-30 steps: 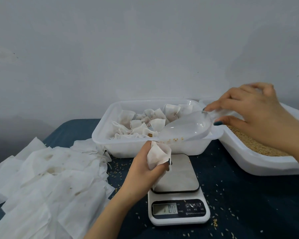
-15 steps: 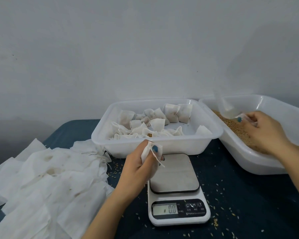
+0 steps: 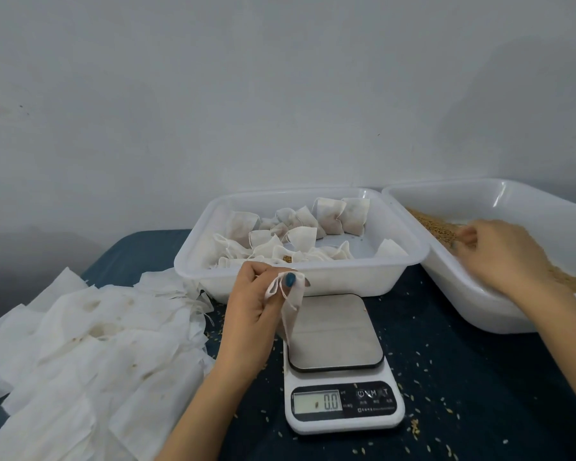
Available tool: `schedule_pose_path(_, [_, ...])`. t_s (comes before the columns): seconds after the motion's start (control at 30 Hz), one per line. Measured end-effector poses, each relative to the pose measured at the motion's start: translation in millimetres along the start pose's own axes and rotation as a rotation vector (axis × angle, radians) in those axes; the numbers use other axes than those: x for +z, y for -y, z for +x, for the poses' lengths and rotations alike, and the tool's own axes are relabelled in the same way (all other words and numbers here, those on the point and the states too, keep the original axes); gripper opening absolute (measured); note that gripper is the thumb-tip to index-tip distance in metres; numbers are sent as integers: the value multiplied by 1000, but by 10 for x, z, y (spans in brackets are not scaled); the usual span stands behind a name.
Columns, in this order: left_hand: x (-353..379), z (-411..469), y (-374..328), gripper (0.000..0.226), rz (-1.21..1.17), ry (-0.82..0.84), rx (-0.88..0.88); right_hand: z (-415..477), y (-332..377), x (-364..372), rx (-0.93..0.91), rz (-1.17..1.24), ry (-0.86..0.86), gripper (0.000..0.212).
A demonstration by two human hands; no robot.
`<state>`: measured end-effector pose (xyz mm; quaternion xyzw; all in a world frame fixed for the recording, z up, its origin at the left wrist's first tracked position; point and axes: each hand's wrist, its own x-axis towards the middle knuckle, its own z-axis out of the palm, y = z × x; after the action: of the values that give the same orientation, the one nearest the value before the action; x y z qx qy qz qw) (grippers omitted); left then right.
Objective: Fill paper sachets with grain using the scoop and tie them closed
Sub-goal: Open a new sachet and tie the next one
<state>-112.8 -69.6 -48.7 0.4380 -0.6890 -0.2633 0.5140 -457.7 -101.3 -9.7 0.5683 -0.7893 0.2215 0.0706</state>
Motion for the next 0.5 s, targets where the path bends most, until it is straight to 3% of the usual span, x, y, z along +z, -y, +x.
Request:
schedule_pose_path(0.1, [17, -1, -2, 22, -25, -9, 17, -215, 330, -111, -203, 278, -140, 12])
schedule_pose_path(0.23, [52, -6, -36, 22, -87, -6, 15, -649, 795, -91, -355, 491, -12, 12])
schedule_pose_path(0.33, [94, -20, -69, 24, -237, 76, -24, -919, 924, 158, -372, 508, 84, 17])
schedule_pose_path(0.5, [215, -64, -40, 28, -416, 159, -148, -1076, 797, 507, -274, 523, 89, 20])
